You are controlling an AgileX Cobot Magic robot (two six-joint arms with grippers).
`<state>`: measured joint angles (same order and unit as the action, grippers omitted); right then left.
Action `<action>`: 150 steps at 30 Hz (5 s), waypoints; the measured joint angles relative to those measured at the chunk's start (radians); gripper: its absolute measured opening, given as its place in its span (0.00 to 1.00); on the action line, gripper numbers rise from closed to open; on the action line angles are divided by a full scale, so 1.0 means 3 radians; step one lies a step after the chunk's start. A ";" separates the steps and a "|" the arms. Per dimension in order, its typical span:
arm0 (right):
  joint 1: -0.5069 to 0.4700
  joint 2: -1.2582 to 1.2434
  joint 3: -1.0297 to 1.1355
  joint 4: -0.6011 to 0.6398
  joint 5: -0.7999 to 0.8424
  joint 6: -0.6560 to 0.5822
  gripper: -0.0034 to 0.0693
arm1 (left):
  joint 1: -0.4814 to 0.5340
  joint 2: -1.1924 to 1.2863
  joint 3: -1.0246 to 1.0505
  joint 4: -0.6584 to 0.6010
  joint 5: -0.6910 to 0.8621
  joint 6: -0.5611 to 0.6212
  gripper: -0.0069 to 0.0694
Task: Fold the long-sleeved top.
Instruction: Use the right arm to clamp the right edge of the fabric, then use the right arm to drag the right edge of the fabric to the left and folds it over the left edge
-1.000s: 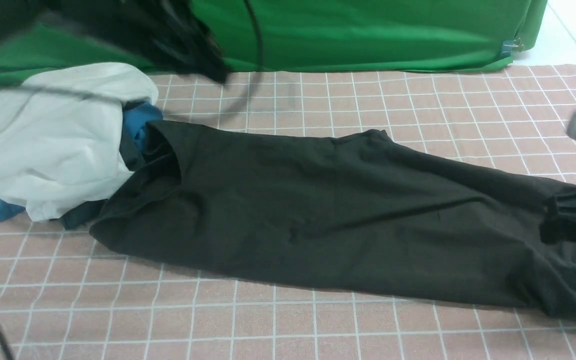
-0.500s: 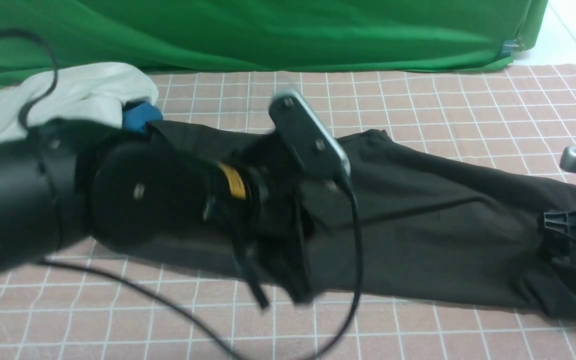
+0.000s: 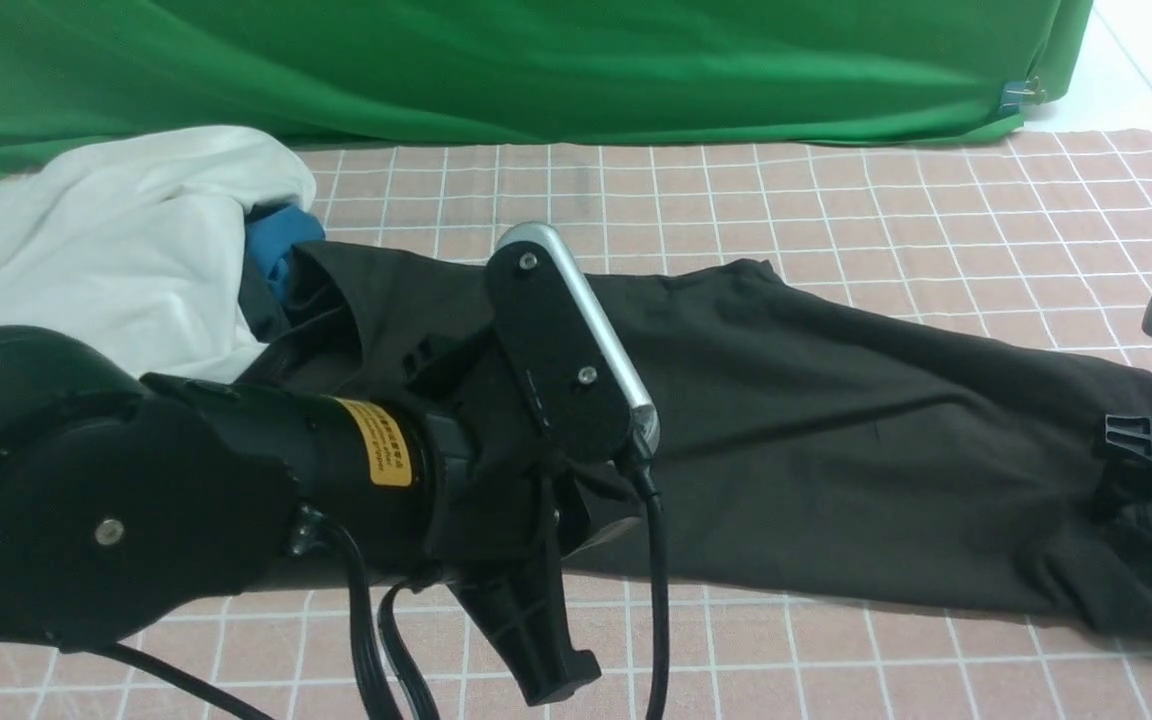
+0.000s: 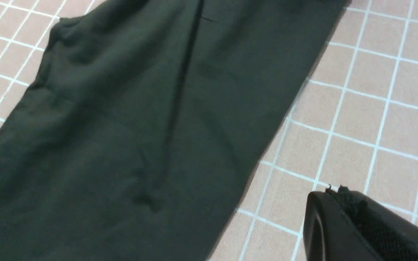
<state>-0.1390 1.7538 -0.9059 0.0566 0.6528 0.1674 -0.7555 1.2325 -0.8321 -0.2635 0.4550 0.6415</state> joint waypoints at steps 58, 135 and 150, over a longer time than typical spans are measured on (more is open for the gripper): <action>-0.0676 -0.1200 0.0012 -0.0656 0.0600 -0.0327 0.18 | 0.0000 -0.0519 0.0004 0.0307 0.0180 -0.0150 0.11; 0.2195 0.0645 -0.2591 0.2286 0.0630 -0.1727 0.18 | 0.0706 -0.0967 -0.0005 0.2655 0.0827 -0.2689 0.11; 0.2257 0.0903 -0.2613 0.2378 0.0393 -0.1450 0.24 | 0.0706 -0.0967 -0.0005 0.2534 0.0788 -0.2686 0.11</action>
<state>0.5380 2.0248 -1.6897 0.7700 0.7708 -0.2675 -0.5437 0.9425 -0.8337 0.4968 0.6912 -0.1644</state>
